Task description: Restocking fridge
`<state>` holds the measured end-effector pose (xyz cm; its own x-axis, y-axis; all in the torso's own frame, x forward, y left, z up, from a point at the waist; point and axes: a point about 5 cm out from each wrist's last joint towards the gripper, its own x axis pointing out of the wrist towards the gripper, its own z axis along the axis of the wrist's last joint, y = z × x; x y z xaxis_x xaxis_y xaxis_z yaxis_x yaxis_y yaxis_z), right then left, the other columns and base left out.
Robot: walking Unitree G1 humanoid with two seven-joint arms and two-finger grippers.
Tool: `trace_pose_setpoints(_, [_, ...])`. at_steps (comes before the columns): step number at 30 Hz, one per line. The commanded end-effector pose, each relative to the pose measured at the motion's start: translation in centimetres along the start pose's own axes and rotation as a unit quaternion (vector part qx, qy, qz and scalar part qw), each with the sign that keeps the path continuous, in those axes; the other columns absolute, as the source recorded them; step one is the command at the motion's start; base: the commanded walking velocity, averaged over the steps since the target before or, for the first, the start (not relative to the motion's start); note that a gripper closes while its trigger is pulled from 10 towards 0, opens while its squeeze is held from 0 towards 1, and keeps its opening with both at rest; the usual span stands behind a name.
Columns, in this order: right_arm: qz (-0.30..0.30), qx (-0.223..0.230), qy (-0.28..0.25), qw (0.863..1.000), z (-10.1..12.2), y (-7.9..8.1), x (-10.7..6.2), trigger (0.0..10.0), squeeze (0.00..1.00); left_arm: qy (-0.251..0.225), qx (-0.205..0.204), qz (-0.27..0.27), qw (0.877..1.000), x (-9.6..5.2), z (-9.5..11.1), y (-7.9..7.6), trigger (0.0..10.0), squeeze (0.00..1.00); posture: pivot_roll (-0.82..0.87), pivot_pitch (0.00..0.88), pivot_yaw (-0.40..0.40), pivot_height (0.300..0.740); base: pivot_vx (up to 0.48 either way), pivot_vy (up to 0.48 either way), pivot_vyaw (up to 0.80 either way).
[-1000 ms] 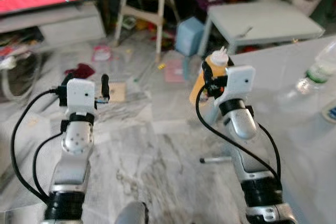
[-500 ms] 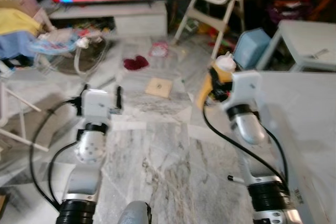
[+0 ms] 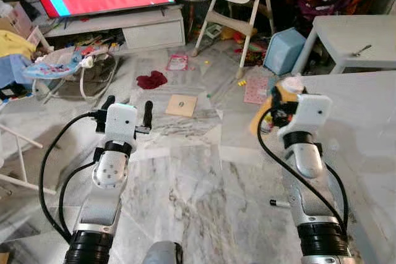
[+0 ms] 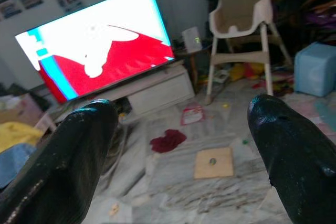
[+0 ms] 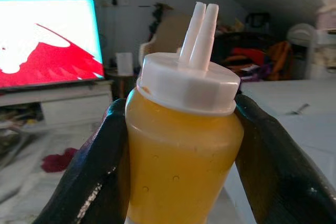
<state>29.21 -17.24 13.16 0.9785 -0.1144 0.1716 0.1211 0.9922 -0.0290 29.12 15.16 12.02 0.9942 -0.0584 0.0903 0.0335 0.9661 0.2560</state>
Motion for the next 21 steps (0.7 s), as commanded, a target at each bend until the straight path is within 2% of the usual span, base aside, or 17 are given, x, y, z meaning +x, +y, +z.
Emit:
trace_pose_setpoints(1, [-0.001,-0.006,-0.02,1.0,0.9,0.1,0.1,10.0,0.0,0.004,0.003,0.003,1.0,0.2,-0.1,0.3,10.0,0.0,0.01,0.0,0.091,0.74,0.0,0.0,0.0])
trace_pose_setpoints(4, [0.005,-0.046,-0.003,0.999,0.6,0.5,0.4,10.0,0.0,0.003,-0.001,0.015,1.0,0.1,0.0,0.5,10.0,0.0,0.01,0.0,0.081,0.74,0.0,0.0,0.0])
trace_pose_setpoints(5, [0.016,-0.046,-0.002,0.999,0.5,0.7,0.5,10.0,0.0,0.004,-0.002,0.017,1.0,0.0,-0.1,0.6,10.0,0.0,0.01,0.0,0.065,0.74,0.0,0.0,0.0])
trace_pose_setpoints(6, [0.034,-0.003,0.013,0.999,0.1,1.2,0.5,10.0,0.0,0.007,-0.001,0.018,1.0,-0.3,-0.3,0.5,10.0,0.0,0.02,0.0,0.056,0.74,0.0,0.0,0.0])
trace_pose_setpoints(8, [0.018,0.002,0.021,1.0,-0.3,1.1,0.5,10.0,0.0,0.011,-0.001,0.022,1.0,-0.6,-0.5,0.5,10.0,0.0,0.02,0.0,0.05,0.74,0.0,0.0,0.0])
trace_pose_setpoints(9, [0.019,-0.022,0.021,0.999,-0.5,1.1,0.4,10.0,0.0,0.016,-0.001,0.027,1.0,-0.9,-0.7,0.5,10.0,0.0,0.03,0.0,0.04,0.74,0.0,0.0,0.0])
trace_pose_setpoints(11, [0.053,-0.009,0.025,0.998,-0.6,1.6,0.1,10.0,0.0,0.021,-0.001,0.033,0.999,-1.1,-1.0,0.7,10.0,0.0,0.03,0.0,0.032,0.74,0.0,0.0,0.0])
trace_pose_setpoints(14, [0.044,-0.006,0.02,0.999,-0.6,1.7,-0.1,10.0,0.0,0.032,-0.002,0.042,0.999,-1.3,-1.5,1.0,10.0,0.0,0.03,0.0,0.026,0.74,0.0,0.0,0.0])
trace_pose_setpoints(17, [0.042,-0.025,0.008,0.999,-0.3,1.8,0.0,10.0,0.0,0.043,-0.006,0.066,0.997,-1.6,-1.9,1.7,10.0,0.0,0.03,0.0,0.018,0.74,0.0,0.0,0.0])
trace_pose_setpoints(21, [0.039,-0.017,0.006,0.999,0.0,1.2,-0.2,10.0,0.0,0.049,0.01,0.075,0.996,-2.9,-2.2,2.8,10.0,0.0,0.03,0.0,0.013,0.74,0.0,0.0,0.8])
